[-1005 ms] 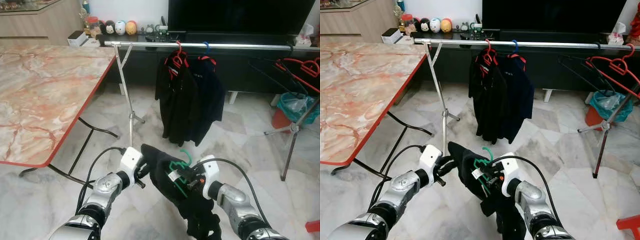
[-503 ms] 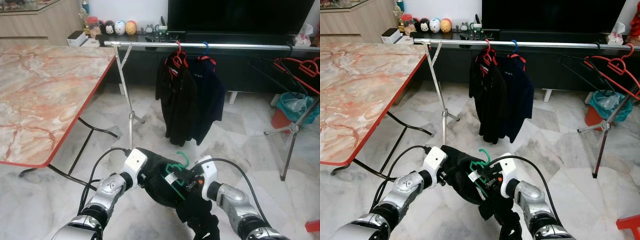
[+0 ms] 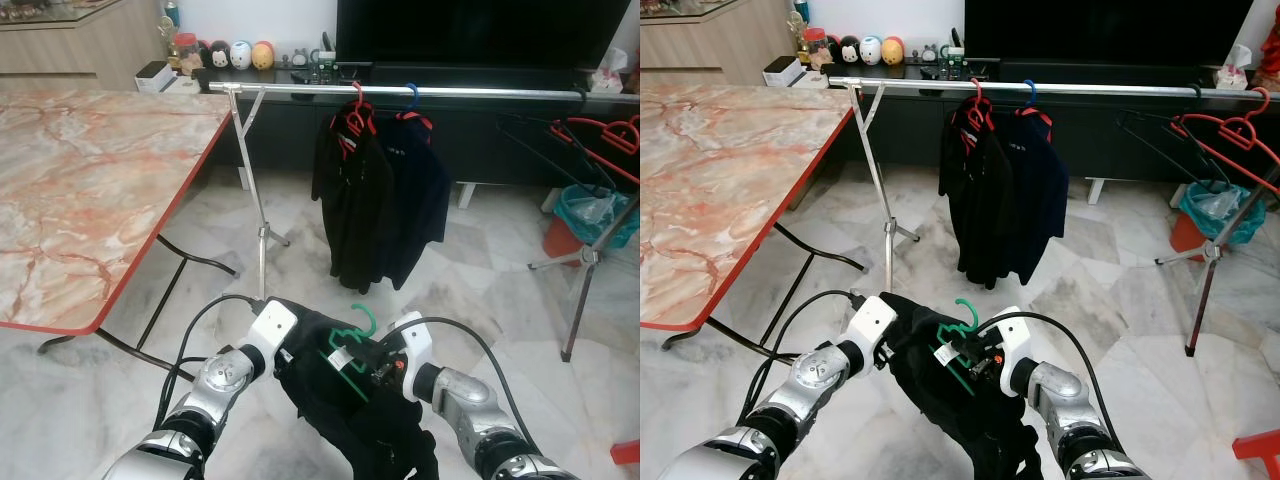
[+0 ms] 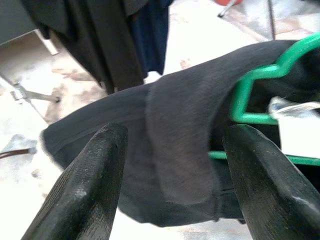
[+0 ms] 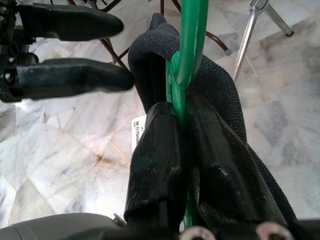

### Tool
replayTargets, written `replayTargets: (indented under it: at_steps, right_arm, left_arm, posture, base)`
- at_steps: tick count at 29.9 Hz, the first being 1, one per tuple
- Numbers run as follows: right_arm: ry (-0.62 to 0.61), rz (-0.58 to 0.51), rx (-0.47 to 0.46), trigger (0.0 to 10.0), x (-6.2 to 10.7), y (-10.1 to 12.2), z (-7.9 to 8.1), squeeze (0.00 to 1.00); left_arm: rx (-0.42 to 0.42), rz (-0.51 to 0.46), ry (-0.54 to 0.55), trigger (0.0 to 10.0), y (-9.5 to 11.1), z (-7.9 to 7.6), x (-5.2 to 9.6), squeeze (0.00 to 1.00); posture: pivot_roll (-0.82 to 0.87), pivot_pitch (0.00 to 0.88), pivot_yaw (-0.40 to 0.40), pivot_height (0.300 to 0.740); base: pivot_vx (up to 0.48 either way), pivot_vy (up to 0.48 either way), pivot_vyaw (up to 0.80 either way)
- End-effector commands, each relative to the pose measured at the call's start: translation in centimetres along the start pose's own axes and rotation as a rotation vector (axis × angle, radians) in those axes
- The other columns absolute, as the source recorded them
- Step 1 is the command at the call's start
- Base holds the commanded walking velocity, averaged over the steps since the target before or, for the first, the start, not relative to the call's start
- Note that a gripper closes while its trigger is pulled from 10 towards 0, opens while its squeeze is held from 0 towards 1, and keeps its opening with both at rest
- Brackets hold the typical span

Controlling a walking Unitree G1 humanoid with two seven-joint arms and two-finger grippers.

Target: Hang hanger

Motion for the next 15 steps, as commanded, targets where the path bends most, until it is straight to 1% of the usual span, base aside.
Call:
replayTargets:
  at_steps: [1, 2, 5, 11, 15]
  right_arm:
    - [0.022, -0.008, 0.013, 10.0, -0.35, 0.44, 0.38, 0.0]
    - [0.022, -0.008, 0.013, 10.0, -0.35, 0.44, 0.38, 0.0]
    - [0.071, -0.003, 0.003, 10.0, -0.56, 0.17, 1.05, 0.0]
    - [0.088, 0.0, -0.007, 10.0, -0.63, 0.13, 1.24, 0.0]
    - [0.098, -0.003, -0.009, 10.0, -0.66, 0.21, 1.35, 0.0]
  left_arm:
    - [0.018, -0.006, -0.013, 10.0, -0.03, 0.05, 0.06, 0.0]
    - [0.018, -0.006, -0.013, 10.0, -0.03, 0.05, 0.06, 0.0]
    - [0.005, -0.002, -0.021, 10.0, -0.11, -0.13, 0.05, 0.0]
    - [-0.001, 0.019, -0.019, 10.0, -0.33, -0.19, 0.0, 0.0]
    - [-0.014, 0.034, 0.046, 10.0, -0.3, 0.53, -0.07, 0.0]
  posture:
    - [0.1, 0.0, -0.013, 0.74]
    - [0.1, 0.0, -0.013, 0.74]
    - [0.1, 0.0, -0.013, 0.74]
    - [0.09, 0.0, -0.009, 0.74]
    - [0.09, 0.0, -0.008, 0.74]
  base:
    - [0.0, 0.0, 0.0]
    - [0.0, 0.0, 0.0]
    - [0.0, 0.0, 0.0]
    - [0.0, 0.0, 0.0]
    - [0.0, 0.0, 0.0]
Point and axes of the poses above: a point about 5 cm out from each wrist's last joint towards the gripper, its own x axis pointing back from the gripper into the wrist, its own y axis along the axis of the wrist's last joint, z = x × y, the point moved 3 cm from there along -x, pointing out of the wrist towards the gripper, and after that the axes turned 8 degrees about -x, right-handed, at the moved point
